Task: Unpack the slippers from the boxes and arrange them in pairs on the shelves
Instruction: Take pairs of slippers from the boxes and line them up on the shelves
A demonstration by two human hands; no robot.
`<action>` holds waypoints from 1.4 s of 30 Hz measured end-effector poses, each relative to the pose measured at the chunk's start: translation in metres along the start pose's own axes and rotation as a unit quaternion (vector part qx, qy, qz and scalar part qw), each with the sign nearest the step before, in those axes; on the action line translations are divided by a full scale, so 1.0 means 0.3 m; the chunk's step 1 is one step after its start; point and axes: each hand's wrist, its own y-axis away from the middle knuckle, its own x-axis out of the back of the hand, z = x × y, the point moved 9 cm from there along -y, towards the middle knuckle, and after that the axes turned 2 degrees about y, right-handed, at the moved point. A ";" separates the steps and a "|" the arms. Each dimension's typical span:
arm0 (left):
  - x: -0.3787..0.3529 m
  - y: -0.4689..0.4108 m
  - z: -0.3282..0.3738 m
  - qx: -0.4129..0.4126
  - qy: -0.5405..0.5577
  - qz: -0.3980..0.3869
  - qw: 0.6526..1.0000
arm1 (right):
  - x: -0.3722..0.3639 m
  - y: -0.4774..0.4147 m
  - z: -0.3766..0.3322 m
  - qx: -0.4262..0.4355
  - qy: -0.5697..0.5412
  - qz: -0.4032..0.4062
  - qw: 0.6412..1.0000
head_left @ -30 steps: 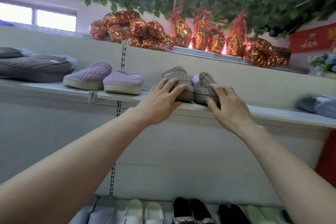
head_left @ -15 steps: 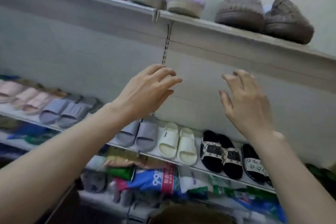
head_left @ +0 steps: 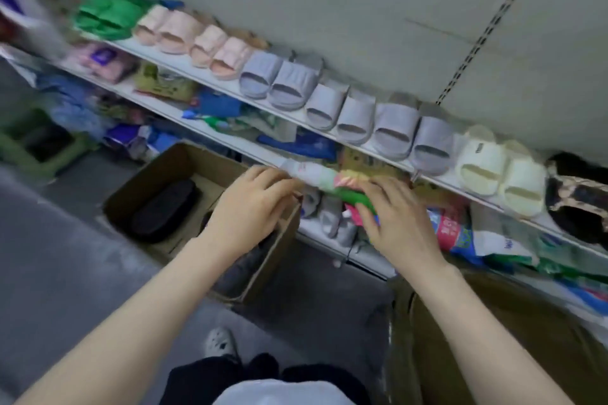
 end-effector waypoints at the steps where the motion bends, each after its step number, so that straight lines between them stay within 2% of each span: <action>1: -0.026 0.079 -0.094 0.032 0.004 -0.026 0.999 | -0.099 -0.013 -0.067 -0.009 -0.020 -0.033 0.999; 7: -0.154 0.511 -0.569 0.215 0.041 -0.164 0.962 | -0.636 -0.026 -0.394 -0.060 -0.107 -0.228 0.966; 13: -0.292 0.708 -0.832 0.289 0.078 -0.217 0.929 | -1.032 -0.033 -0.497 -0.098 -0.142 -0.387 0.906; 15: -0.362 0.738 -0.901 0.315 0.088 -0.226 0.917 | -1.170 -0.051 -0.496 -0.087 -0.111 -0.431 0.891; 19: -0.496 0.756 -0.987 0.351 0.108 -0.232 0.901 | -1.409 -0.090 -0.509 -0.001 -0.045 -0.516 0.856; 21: -0.541 0.747 -1.002 0.364 0.129 -0.228 0.894 | -1.442 -0.148 -0.509 0.005 -0.059 -0.494 0.868; 24: -0.578 0.735 -1.023 0.380 0.154 -0.218 0.886 | -1.345 -0.306 -0.510 -0.033 -0.131 -0.336 0.932; 26: -0.591 0.722 -1.035 0.393 0.162 -0.214 0.879 | -1.226 -0.402 -0.453 -0.127 -0.190 -0.207 0.951; 27: -0.595 0.713 -1.040 0.401 0.168 -0.211 0.875 | -1.182 -0.428 -0.404 -0.193 -0.222 -0.161 0.942; 29: -0.596 0.687 -1.046 0.420 0.190 -0.195 0.865 | -1.141 -0.439 -0.310 -0.326 -0.291 -0.120 0.892; 31: -0.601 0.675 -1.050 0.443 0.215 -0.179 0.852 | -1.170 -0.401 -0.249 -0.423 -0.348 -0.133 0.826; 33: -0.612 0.663 -1.051 0.452 0.229 -0.175 0.844 | -1.213 -0.346 -0.213 -0.503 -0.404 -0.146 0.750; 35: -0.622 0.654 -1.048 0.456 0.241 -0.177 0.839 | -1.238 -0.301 -0.201 -0.555 -0.438 -0.150 0.691; 39: -0.623 0.632 -1.069 0.470 0.244 -0.158 0.833 | -1.253 -0.283 -0.208 -0.567 -0.473 -0.159 0.655; 40: -0.626 0.633 -1.071 0.486 0.268 -0.152 0.818 | -1.256 -0.285 -0.219 -0.564 -0.486 -0.163 0.647; 42: -0.637 0.638 -1.067 0.528 0.350 -0.132 0.763 | -1.264 -0.290 -0.244 -0.557 -0.513 -0.175 0.630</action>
